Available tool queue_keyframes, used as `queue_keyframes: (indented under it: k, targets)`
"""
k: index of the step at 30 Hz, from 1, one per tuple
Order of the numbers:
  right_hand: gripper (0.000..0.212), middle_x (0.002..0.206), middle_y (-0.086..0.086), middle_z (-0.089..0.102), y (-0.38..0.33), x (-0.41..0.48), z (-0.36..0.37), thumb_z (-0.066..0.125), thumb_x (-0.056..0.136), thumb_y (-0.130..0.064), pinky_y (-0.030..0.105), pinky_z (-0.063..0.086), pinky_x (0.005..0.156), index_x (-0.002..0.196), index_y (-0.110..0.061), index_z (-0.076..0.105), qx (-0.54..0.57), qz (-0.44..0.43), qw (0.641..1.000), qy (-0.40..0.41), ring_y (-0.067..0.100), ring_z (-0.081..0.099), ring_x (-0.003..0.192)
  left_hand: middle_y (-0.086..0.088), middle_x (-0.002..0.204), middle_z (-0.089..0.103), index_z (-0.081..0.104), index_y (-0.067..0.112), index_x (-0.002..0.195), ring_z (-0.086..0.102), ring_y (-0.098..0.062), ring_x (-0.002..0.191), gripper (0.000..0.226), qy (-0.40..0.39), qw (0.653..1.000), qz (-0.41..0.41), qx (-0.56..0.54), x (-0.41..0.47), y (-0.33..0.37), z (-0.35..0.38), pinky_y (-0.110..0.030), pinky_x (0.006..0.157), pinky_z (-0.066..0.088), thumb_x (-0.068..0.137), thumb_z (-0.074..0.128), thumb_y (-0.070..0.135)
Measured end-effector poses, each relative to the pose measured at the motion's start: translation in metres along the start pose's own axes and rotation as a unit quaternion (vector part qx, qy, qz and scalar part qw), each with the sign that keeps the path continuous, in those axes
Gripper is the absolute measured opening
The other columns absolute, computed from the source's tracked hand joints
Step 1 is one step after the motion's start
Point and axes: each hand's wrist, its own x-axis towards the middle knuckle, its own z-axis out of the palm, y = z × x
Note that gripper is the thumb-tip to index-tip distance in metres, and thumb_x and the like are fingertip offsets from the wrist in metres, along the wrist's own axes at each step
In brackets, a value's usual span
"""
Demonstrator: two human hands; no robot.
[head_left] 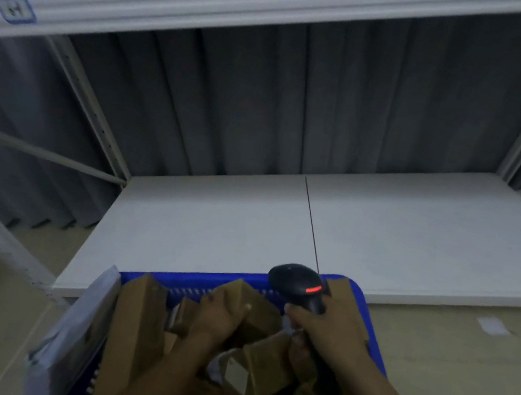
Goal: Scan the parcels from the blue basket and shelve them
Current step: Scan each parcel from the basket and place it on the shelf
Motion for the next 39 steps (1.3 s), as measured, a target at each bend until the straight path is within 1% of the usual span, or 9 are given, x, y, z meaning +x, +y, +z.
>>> queue_keyframes:
  k: [5,10,14,18,21,25,29,34,39]
  targets:
    - [0.012,0.066,-0.003,0.058,0.007,0.009,-0.009,0.067,0.089,-0.018,0.007,0.04,0.047,0.082,-0.013,0.058,0.003,0.007,1.0,0.005,0.002,0.057,0.054,0.002,0.114,0.051,0.042,0.022,0.122,0.053,-0.017,0.106,0.041,-0.018,0.992,-0.042,-0.114,0.018,0.003,0.01,-0.03,0.092,0.043,0.094,0.048,0.052]
    - [0.013,0.068,-0.004,0.059,0.008,0.01,-0.006,0.066,0.089,-0.025,0.007,0.039,0.046,0.084,-0.015,0.06,-0.01,0.012,1.0,-0.006,0.003,0.054,0.059,-0.007,0.132,0.051,0.036,0.026,0.14,0.05,-0.027,0.12,0.075,0.101,0.968,-0.066,-0.219,-0.006,-0.015,0.004,-0.039,0.104,0.04,0.078,0.061,0.059]
    - [0.018,0.067,0.0,0.058,0.002,0.005,-0.002,0.066,0.09,-0.025,0.003,0.034,0.041,0.084,-0.009,0.061,0.018,0.006,1.0,-0.006,0.003,0.053,0.055,-0.006,0.142,0.047,0.03,0.031,0.147,0.049,-0.027,0.123,0.084,0.123,0.906,-0.047,-0.402,-0.039,-0.027,-0.015,-0.05,0.104,0.042,0.074,0.068,0.05]
    - [0.011,0.082,0.004,0.062,-0.005,-0.001,0.002,0.066,0.09,-0.023,0.017,0.044,0.059,0.088,-0.012,0.062,0.145,0.0,0.989,0.004,0.017,0.059,0.079,-0.004,0.138,0.048,0.026,0.031,0.149,0.053,-0.022,0.116,0.07,0.094,0.858,0.002,-0.504,-0.073,-0.036,-0.037,-0.049,0.103,0.044,0.09,0.063,0.032]
    - [0.012,0.093,0.007,0.065,-0.012,-0.009,0.005,0.063,0.092,-0.021,0.028,0.048,0.062,0.1,-0.012,0.061,0.336,0.063,0.94,-0.005,0.021,0.062,0.087,0.006,0.133,0.045,0.025,0.037,0.148,0.051,-0.011,0.112,0.078,0.059,0.86,0.057,-0.504,-0.098,-0.043,-0.053,-0.039,0.1,0.045,0.084,0.07,0.039]
    - [0.014,0.077,0.003,0.07,-0.01,-0.017,0.002,0.062,0.09,-0.026,0.033,0.05,0.066,0.085,-0.013,0.061,0.41,0.1,0.906,-0.035,0.017,0.065,0.075,0.015,0.135,0.049,0.023,0.043,0.148,0.056,0.001,0.111,0.106,-0.002,0.884,0.109,-0.455,-0.115,-0.065,-0.073,-0.03,0.094,0.051,0.061,0.082,0.047]
    - [0.015,0.072,0.006,0.068,-0.007,-0.026,0.005,0.066,0.085,-0.027,0.032,0.049,0.065,0.083,-0.013,0.062,0.394,0.088,0.914,-0.051,0.02,0.064,0.067,0.018,0.133,0.049,0.03,0.041,0.141,0.058,0.007,0.109,0.08,-0.028,0.882,0.152,-0.445,-0.135,-0.07,-0.086,-0.016,0.08,0.052,0.079,0.077,0.026]
    - [0.021,0.098,0.016,0.074,-0.007,-0.039,0.016,0.07,0.087,-0.024,0.044,0.051,0.085,0.105,-0.013,0.068,0.368,0.109,0.921,-0.067,0.033,0.067,0.093,-0.001,0.131,0.059,0.042,0.037,0.134,0.066,-0.016,0.108,0.067,-0.001,0.858,0.119,-0.5,-0.141,-0.071,-0.086,-0.034,0.083,0.057,0.078,0.077,0.025]
    - [0.022,0.081,0.016,0.072,-0.011,-0.048,0.022,0.069,0.088,-0.021,0.04,0.053,0.065,0.101,-0.004,0.066,0.282,0.044,0.956,-0.072,0.031,0.067,0.074,0.003,0.138,0.05,0.034,0.049,0.137,0.054,-0.019,0.121,0.086,0.135,0.876,0.079,-0.456,-0.135,-0.087,-0.087,-0.044,0.095,0.052,0.075,0.078,0.009]
